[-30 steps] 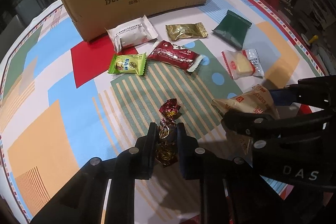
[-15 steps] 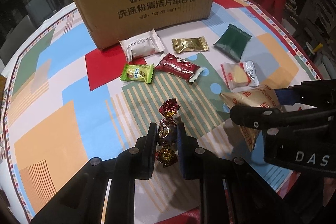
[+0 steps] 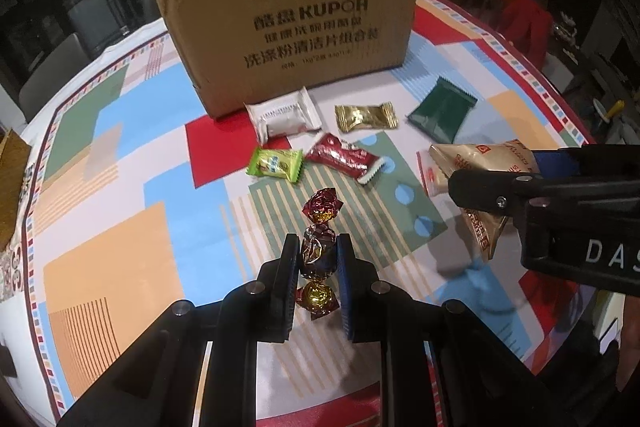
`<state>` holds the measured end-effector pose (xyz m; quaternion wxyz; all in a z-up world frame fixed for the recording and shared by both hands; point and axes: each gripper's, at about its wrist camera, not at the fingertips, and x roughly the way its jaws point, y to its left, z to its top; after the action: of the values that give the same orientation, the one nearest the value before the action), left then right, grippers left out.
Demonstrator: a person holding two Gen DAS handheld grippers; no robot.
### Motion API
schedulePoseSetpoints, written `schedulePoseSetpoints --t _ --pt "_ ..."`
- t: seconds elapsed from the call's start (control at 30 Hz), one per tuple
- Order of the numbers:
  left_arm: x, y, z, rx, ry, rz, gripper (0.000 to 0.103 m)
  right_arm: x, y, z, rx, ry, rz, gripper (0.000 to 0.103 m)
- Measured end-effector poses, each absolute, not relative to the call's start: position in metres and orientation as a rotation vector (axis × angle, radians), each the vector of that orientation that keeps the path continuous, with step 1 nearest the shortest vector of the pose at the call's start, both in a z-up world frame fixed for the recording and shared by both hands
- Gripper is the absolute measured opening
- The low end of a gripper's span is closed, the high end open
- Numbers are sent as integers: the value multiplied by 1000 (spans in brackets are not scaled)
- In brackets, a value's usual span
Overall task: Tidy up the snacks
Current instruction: 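Carry the chocolate and biscuit packet toward the box with both tools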
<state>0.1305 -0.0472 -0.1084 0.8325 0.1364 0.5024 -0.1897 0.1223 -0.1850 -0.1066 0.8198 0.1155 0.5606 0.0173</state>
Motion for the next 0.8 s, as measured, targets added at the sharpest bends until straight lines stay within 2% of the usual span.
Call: schedulePoseSetpoints --t 0.8 --pt "158 -40 -54 182 945 -321 19 137 -188 -56 176 1010 38 51"
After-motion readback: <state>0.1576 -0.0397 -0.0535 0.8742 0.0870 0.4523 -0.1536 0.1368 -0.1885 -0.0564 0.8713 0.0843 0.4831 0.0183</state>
